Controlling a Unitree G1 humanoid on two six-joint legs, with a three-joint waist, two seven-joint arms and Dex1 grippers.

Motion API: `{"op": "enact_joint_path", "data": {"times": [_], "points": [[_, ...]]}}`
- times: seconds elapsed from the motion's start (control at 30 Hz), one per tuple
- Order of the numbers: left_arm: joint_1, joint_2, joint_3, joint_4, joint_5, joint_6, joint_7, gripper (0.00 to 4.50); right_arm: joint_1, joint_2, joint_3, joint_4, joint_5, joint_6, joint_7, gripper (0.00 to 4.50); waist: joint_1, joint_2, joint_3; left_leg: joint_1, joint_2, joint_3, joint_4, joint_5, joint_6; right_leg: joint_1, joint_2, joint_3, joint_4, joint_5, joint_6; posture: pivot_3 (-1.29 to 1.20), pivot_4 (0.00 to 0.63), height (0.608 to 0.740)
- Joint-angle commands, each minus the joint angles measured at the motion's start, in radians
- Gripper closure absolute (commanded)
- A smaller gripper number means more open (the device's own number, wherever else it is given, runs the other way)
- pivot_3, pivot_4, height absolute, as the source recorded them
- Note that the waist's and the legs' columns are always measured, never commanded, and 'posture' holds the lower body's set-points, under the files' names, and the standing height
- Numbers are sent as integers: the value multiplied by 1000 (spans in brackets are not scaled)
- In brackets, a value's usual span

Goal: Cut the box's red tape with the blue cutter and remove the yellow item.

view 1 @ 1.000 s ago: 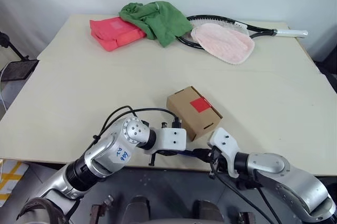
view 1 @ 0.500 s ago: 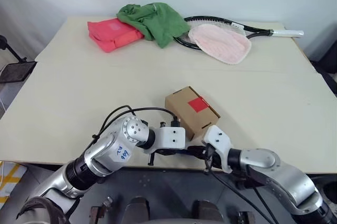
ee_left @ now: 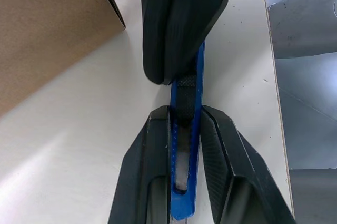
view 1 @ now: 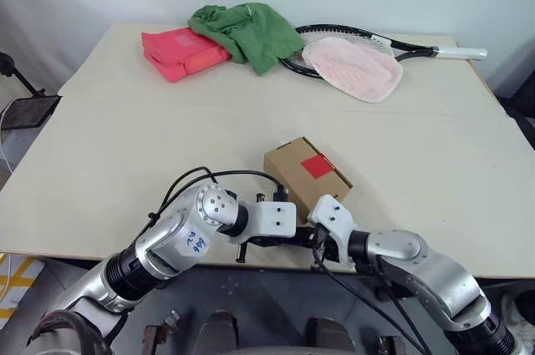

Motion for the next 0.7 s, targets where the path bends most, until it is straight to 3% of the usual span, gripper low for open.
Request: {"op": "enact_joint_path", "data": {"times": [0.03, 0.37, 0.7], "points": [[1, -5, -29, 17, 2, -4, 10, 3796, 10, 3, 21, -15, 13, -6, 36, 4469, 0, 0, 0, 0, 0, 0, 0, 0, 0, 0, 0, 0, 0, 0, 0, 0, 150, 740], [2, -2, -30, 17, 4, -10, 13, 3796, 82, -89, -43, -41, 21, -22, 106, 4469, 2, 0, 0, 0, 0, 0, 0, 0, 0, 0, 0, 0, 0, 0, 0, 0, 150, 740], [2, -3, -33, 8, 4, -12, 14, 3796, 15, 2, 20, 0, 1, -18, 83, 4469, 1, 0, 0, 0, 0, 0, 1, 0, 0, 0, 0, 0, 0, 0, 0, 0, 150, 740]]}}
